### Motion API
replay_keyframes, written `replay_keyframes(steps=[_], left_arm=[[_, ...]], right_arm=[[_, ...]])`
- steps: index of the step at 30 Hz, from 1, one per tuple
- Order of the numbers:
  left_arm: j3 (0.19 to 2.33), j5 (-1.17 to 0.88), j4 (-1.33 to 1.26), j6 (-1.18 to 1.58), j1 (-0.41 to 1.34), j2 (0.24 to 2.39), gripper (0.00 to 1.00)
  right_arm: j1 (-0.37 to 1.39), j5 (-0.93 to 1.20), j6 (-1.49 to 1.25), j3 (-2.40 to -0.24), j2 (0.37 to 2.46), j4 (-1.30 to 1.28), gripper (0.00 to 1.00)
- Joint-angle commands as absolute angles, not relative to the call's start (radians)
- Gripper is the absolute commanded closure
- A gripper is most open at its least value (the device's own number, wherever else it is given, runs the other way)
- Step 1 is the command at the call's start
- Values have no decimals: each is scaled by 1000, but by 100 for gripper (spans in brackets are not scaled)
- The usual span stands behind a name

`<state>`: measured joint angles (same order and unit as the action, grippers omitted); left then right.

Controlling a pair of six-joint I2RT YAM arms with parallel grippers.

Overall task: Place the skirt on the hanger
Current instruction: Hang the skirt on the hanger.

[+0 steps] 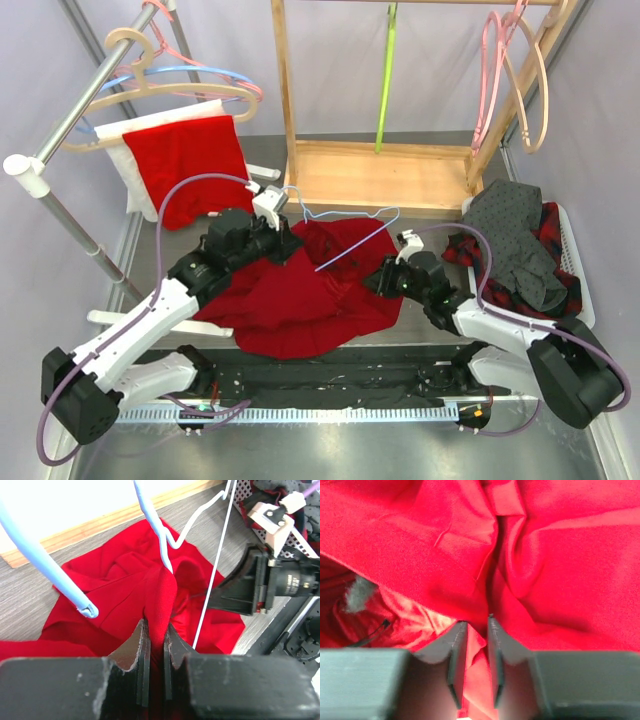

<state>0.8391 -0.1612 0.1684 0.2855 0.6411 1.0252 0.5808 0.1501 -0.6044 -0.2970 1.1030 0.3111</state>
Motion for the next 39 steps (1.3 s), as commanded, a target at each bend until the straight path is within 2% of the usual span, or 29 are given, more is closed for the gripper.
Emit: replay_keyframes(steps=[1, 3, 4, 10, 17, 27, 39], left_arm=[[873, -186, 156, 308, 638, 976, 100], [867, -189, 158, 311, 638, 963, 100], [862, -195, 161, 316, 637, 959, 100], [847, -184, 215, 318, 638, 911, 100], [838, -138, 247, 314, 638, 833, 100], [827, -103, 252, 298, 644, 810, 100], [882, -11, 285, 226, 696, 854, 100]], right_arm=[[583, 110, -624, -293, 1146, 502, 84], [584, 104, -627, -305, 1164, 506, 92], [581, 89, -630, -323, 1175, 505, 99], [537, 20, -638, -446, 1196, 401, 99], [338, 155, -736, -552, 1204, 324, 99], [241, 261, -778, -761, 1187, 57, 99], [184, 333, -821, -871, 1128, -55, 99]])
